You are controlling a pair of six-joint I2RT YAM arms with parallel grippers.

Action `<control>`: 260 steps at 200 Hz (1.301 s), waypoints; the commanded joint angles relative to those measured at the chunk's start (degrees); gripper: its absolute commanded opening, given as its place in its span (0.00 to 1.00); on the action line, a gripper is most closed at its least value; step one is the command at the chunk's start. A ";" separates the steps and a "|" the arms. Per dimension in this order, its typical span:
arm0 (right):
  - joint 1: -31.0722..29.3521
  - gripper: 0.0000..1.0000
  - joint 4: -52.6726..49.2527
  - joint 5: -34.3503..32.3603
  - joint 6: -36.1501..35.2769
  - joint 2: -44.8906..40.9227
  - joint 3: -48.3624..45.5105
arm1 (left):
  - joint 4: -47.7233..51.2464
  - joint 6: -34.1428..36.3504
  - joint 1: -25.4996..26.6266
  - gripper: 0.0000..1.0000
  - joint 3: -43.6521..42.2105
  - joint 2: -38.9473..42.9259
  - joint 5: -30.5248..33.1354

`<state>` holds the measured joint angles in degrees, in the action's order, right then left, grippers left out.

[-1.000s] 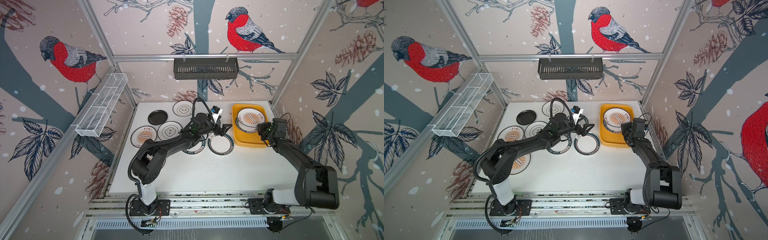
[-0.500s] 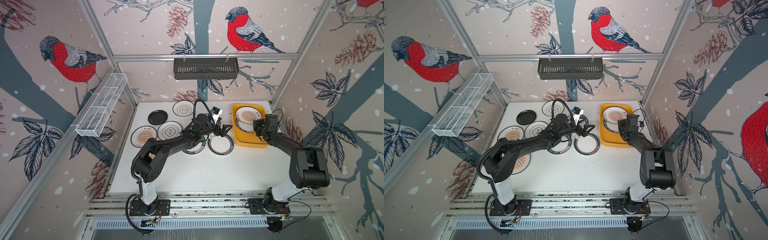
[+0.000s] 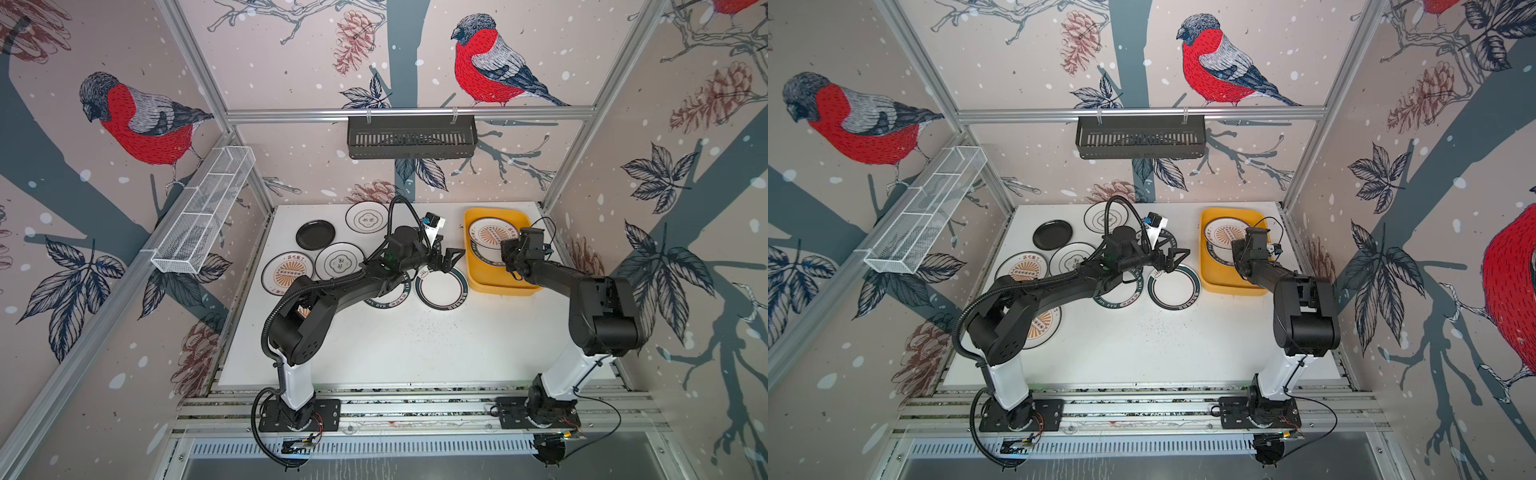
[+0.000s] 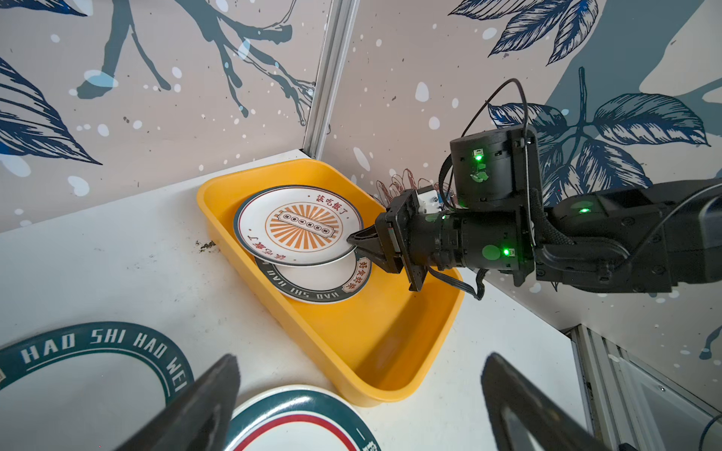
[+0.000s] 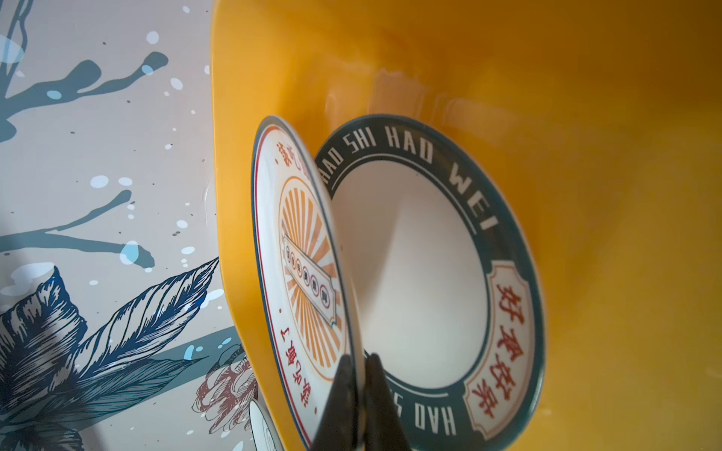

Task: Place the plates into the plastic bin on the countertop
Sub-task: 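Lower the sunburst plate with the right gripper onto the plate in the bin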

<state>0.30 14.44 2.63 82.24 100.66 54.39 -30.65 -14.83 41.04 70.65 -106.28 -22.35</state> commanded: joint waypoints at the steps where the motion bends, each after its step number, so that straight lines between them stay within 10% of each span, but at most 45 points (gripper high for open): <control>1: 0.09 0.00 3.05 -1.67 0.04 0.49 0.46 | -0.64 0.01 0.02 0.96 0.65 0.37 -0.24; 260: 0.32 0.01 -1.24 -2.80 -0.15 1.60 -0.73 | 0.73 -0.52 0.00 0.96 0.45 0.81 -1.20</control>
<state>0.73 13.50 1.15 82.26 102.96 54.24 -29.28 -15.07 41.04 70.96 -106.06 -22.46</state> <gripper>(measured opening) 0.072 0.964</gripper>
